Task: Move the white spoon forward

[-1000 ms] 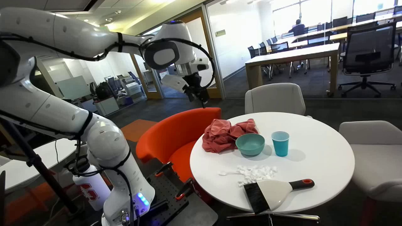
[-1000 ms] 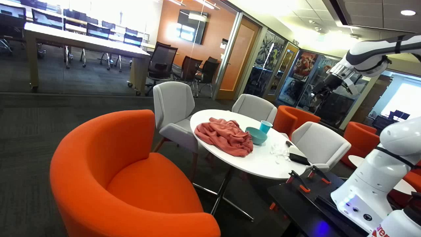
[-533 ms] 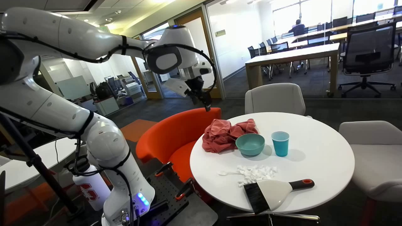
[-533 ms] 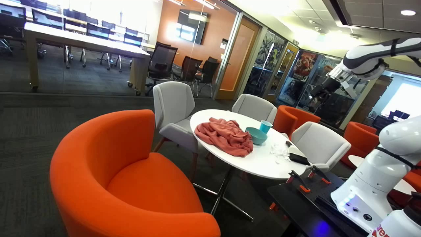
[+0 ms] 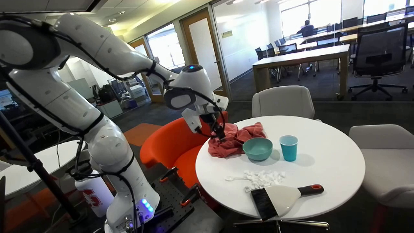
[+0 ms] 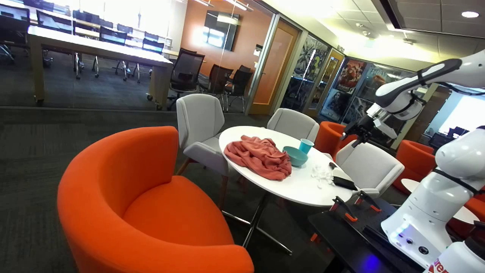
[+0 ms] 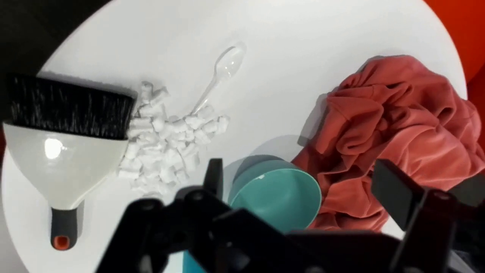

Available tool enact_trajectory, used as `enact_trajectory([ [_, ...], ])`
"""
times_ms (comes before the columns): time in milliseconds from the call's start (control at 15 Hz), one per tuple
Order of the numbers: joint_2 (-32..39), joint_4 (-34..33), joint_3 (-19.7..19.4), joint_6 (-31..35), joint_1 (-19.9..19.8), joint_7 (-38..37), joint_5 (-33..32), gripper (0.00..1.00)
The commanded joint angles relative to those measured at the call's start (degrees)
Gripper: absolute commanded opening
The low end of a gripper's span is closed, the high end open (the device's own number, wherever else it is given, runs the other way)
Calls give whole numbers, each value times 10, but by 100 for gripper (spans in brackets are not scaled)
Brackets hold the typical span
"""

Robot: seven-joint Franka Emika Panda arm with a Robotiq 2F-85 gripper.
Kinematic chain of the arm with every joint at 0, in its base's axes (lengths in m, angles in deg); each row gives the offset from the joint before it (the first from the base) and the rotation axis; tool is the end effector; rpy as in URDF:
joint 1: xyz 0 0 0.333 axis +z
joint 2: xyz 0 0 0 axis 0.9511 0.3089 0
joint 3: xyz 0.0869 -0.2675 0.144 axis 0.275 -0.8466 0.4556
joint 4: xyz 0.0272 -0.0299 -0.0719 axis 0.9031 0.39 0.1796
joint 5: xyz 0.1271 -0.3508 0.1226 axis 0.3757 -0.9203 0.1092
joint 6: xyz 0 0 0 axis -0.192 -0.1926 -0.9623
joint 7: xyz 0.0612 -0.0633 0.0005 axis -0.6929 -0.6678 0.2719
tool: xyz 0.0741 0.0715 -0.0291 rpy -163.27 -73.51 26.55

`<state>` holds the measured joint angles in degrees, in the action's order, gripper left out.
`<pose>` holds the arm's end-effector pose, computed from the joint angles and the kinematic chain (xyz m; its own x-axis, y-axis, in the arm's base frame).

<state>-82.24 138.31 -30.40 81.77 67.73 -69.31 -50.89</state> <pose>0.3559 -0.1478 0.3172 0.9280 -0.3337 0.1654 -0.2951 -0.9297 -0.2202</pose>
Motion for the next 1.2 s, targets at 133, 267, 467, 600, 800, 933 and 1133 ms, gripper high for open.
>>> enact_trajectory([
  [133,200,-48,2,125,45,-39,132,100],
  [267,272,-87,10,117,48,-63,156,100],
  [467,369,-143,6,102,50,-132,138,100],
  [600,408,-164,39,102,10,-196,94,100],
  [800,402,-163,38,81,-3,-235,41,100],
  [933,421,-161,53,108,-13,-238,33,100],
  [1133,417,-163,52,105,-19,-237,30,100],
])
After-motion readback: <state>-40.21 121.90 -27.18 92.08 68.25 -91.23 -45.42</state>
